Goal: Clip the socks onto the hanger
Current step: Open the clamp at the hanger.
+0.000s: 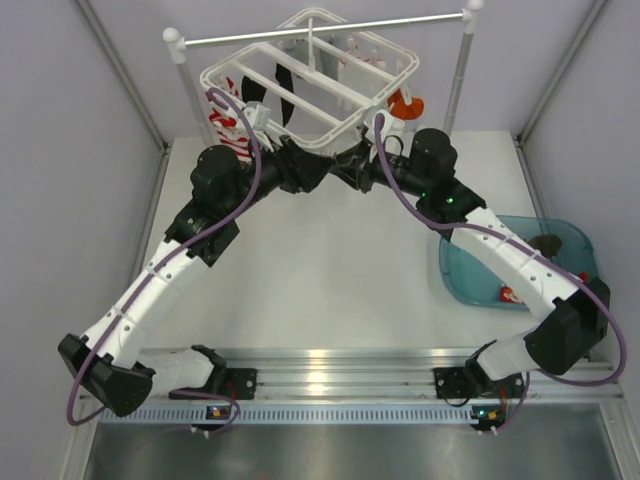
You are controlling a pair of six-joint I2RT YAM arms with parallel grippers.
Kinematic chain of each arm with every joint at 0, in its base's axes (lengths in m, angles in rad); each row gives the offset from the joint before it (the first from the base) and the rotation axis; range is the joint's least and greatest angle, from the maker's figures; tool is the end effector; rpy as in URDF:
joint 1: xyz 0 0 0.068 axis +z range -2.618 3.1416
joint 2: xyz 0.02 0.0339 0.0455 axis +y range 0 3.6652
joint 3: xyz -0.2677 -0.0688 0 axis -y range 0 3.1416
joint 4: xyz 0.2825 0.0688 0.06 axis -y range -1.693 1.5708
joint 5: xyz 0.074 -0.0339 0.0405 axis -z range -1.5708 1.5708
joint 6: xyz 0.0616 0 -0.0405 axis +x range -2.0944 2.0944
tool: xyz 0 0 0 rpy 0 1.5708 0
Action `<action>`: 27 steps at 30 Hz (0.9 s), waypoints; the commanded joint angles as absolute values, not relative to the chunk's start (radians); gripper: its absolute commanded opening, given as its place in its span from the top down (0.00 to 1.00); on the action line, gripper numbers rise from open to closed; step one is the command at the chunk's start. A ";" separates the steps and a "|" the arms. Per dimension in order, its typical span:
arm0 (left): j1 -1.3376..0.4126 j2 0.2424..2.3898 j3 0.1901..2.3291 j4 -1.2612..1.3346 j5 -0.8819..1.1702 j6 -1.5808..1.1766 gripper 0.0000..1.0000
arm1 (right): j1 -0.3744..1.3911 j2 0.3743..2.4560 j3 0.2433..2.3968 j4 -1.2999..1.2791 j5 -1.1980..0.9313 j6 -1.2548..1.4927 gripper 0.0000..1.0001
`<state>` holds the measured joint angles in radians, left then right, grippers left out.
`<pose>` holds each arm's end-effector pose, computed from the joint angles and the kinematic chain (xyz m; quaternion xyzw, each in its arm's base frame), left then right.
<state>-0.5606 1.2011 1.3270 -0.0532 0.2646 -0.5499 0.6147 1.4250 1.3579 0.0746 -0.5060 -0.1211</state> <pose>0.2702 -0.1886 0.4678 0.1002 0.6745 -0.4590 0.5695 0.3054 0.2521 0.4202 -0.4111 0.5725 0.3389 0.6233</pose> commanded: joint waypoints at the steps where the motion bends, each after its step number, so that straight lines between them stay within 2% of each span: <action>1: -0.571 1.204 1.396 -0.038 0.137 -0.503 0.37 | 0.637 1.416 1.407 0.069 -0.560 -0.104 1.00; 20: -0.623 1.255 1.414 0.028 0.068 -0.416 0.37 | 0.658 1.428 1.454 0.003 -0.560 -0.150 1.00; 27: -0.634 1.270 1.417 0.055 0.058 -0.425 0.43 | 0.666 1.430 1.454 0.003 -0.568 -0.163 1.00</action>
<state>-0.6235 1.2636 1.3689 -0.0582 0.0662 -0.4381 0.6266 1.4296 1.4101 0.0208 -0.5247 -0.1555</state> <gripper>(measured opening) 0.575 0.175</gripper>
